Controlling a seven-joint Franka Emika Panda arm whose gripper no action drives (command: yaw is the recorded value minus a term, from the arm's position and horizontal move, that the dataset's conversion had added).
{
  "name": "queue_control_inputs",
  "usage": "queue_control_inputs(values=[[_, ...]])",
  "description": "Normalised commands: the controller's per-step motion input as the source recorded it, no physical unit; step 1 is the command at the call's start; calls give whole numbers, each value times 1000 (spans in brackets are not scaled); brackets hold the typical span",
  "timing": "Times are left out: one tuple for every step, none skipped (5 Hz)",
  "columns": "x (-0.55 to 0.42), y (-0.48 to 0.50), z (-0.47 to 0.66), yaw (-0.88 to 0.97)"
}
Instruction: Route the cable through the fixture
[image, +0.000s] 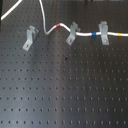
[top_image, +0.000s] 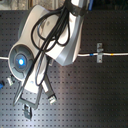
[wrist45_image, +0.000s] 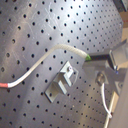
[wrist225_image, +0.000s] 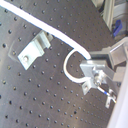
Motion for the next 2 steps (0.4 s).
queue_control_inputs(values=[[38, 51, 42, 0], [-328, 32, 430, 260]])
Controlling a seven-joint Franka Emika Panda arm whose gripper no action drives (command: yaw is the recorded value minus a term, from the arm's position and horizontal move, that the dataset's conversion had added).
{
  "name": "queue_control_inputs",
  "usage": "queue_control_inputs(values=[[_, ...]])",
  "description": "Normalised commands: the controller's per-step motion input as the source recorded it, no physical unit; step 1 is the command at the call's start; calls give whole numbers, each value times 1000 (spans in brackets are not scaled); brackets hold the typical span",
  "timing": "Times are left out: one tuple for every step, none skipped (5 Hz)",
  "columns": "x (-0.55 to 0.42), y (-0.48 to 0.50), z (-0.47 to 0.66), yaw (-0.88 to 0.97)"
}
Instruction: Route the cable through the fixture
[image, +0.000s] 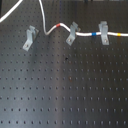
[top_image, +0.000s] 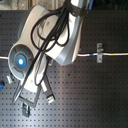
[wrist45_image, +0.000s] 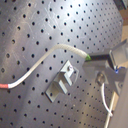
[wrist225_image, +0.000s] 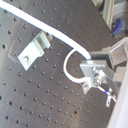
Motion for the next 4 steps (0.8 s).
queue_control_inputs(values=[[-259, 65, 361, 409], [-223, 94, 360, 314], [-68, 47, 408, 34], [-43, -30, 522, -217]])
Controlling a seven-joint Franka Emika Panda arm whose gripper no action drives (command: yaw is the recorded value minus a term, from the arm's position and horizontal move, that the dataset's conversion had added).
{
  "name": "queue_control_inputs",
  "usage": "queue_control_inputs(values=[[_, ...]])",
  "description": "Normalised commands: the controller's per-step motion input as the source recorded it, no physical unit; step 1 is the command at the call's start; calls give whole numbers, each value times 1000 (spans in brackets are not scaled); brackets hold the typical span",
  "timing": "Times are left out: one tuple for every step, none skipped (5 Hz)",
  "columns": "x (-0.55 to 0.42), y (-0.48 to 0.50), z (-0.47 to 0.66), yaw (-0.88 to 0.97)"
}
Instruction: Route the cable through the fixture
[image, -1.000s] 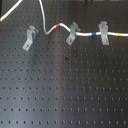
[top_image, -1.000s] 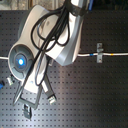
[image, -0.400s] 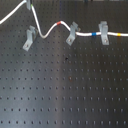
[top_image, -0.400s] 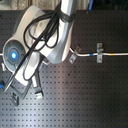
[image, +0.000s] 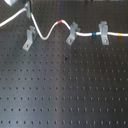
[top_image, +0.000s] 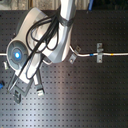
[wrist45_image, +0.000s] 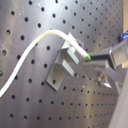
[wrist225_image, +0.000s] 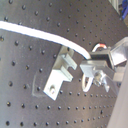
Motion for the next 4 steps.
queue_control_inputs(values=[[-28, -45, 29, 0], [-437, -72, 103, 263], [-380, -16, 97, 257], [9, 12, 0, 0]])
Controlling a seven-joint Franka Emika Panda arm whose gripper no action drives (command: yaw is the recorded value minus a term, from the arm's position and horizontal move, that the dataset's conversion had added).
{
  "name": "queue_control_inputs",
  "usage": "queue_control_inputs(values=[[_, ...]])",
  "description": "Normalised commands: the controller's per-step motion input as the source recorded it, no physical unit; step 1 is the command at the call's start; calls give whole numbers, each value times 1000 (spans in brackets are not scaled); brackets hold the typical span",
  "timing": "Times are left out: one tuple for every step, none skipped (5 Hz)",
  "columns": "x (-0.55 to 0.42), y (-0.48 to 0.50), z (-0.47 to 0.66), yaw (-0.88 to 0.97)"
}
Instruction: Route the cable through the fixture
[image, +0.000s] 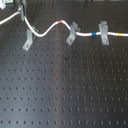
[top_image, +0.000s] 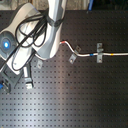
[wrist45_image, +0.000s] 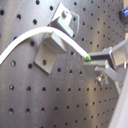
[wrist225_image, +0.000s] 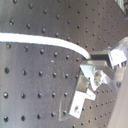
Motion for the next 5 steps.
queue_control_inputs(values=[[-21, 46, 410, 0], [-131, 124, 180, 211], [-112, 101, 170, 243], [-109, 111, 224, 220], [22, 18, 169, 9]])
